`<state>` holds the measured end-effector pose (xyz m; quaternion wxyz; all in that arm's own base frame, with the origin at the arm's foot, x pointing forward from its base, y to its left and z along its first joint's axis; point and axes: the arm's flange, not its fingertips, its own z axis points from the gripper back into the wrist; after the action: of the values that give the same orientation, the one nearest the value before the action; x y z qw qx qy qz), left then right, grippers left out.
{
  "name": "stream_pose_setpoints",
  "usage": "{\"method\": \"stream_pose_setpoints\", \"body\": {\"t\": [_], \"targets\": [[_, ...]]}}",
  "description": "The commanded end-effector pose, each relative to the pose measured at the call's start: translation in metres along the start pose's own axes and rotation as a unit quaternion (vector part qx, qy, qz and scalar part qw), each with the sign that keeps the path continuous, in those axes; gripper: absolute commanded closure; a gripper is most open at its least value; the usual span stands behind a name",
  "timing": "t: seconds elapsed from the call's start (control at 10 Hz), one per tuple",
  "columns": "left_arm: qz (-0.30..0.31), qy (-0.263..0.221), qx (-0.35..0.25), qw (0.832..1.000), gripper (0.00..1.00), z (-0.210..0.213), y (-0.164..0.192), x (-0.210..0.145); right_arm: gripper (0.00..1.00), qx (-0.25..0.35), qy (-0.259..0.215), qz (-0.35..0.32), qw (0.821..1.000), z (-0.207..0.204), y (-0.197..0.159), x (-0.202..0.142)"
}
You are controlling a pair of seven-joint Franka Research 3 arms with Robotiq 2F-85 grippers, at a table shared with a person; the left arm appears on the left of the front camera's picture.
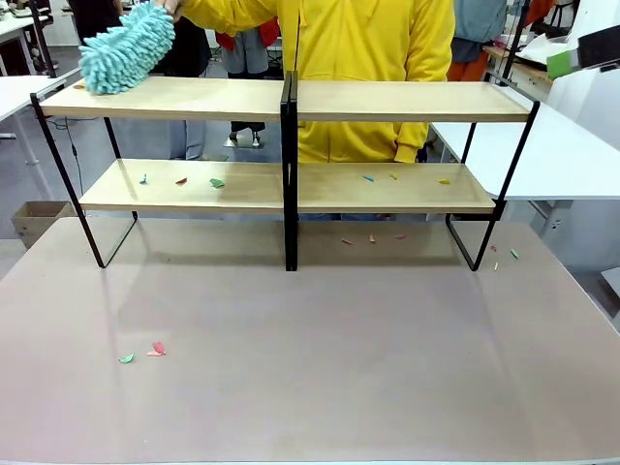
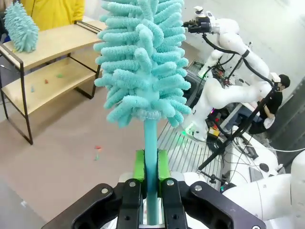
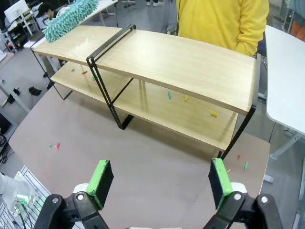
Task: Clean the shelves.
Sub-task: Clean another randomly selected level of the Shelf with the Duster.
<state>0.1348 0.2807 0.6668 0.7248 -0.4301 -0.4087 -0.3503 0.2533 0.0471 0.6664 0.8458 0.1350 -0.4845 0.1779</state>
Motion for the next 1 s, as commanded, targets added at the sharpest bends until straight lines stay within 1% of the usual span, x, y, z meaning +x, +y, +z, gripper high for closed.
{"method": "stream_pose_setpoints", "body": {"t": [0.0,0.4,0.5,0.6,0.7,0.8,0.9], "targets": [[0.000,-0.005,-0.001,1.000,0.88,0.003,-0.002,-0.005,0.00,0.001,-0.001,0.008,1.000,0.000,-0.002,0.000],[0.000,-0.002,-0.001,1.000,0.88,0.001,0.001,-0.002,0.00,0.001,-0.001,0.008,1.000,0.000,-0.002,0.000],[-0.005,0.016,-0.052,0.998,0.88,-0.015,-0.009,0.008,0.00,0.001,-0.001,0.008,1.000,0.000,-0.002,0.000],[-0.004,0.050,-0.066,0.997,0.88,-0.040,-0.008,0.023,0.00,0.001,-0.001,0.008,1.000,0.000,-0.002,0.000],[-0.004,0.097,-0.055,0.994,0.88,-0.074,-0.005,0.036,0.00,0.001,-0.001,0.008,1.000,0.000,-0.002,0.000],[0.007,0.133,-0.079,0.988,0.88,-0.114,-0.003,0.043,0.00,0.001,-0.001,0.008,1.000,0.000,-0.002,0.000],[0.032,0.179,-0.092,0.979,0.88,-0.167,0.002,0.048,0.00,0.001,-0.001,0.008,1.000,0.000,-0.002,0.000]]}}
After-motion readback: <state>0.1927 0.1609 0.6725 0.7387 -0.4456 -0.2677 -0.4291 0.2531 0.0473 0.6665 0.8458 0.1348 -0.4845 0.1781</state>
